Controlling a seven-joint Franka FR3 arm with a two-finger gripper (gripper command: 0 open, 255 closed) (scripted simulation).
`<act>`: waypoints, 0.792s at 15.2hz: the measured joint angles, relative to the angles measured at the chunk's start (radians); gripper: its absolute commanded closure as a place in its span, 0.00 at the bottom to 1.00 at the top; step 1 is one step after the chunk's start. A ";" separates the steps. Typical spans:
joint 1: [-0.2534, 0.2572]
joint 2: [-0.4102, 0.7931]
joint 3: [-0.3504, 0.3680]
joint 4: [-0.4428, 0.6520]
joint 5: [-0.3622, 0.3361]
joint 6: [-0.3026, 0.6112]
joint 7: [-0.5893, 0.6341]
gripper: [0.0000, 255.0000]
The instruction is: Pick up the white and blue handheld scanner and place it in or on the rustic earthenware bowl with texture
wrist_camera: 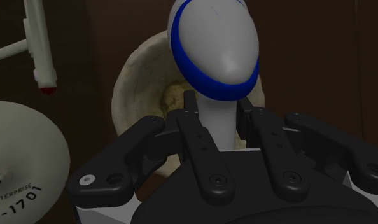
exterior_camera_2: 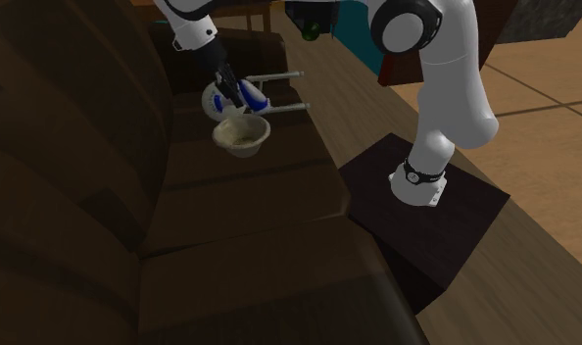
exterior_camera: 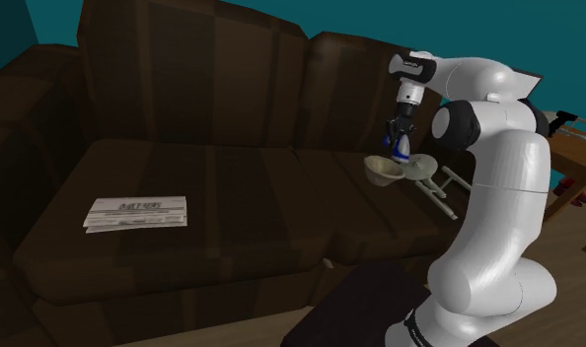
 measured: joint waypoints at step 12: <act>0.013 -0.015 0.001 -0.135 -0.003 0.120 0.000 1.00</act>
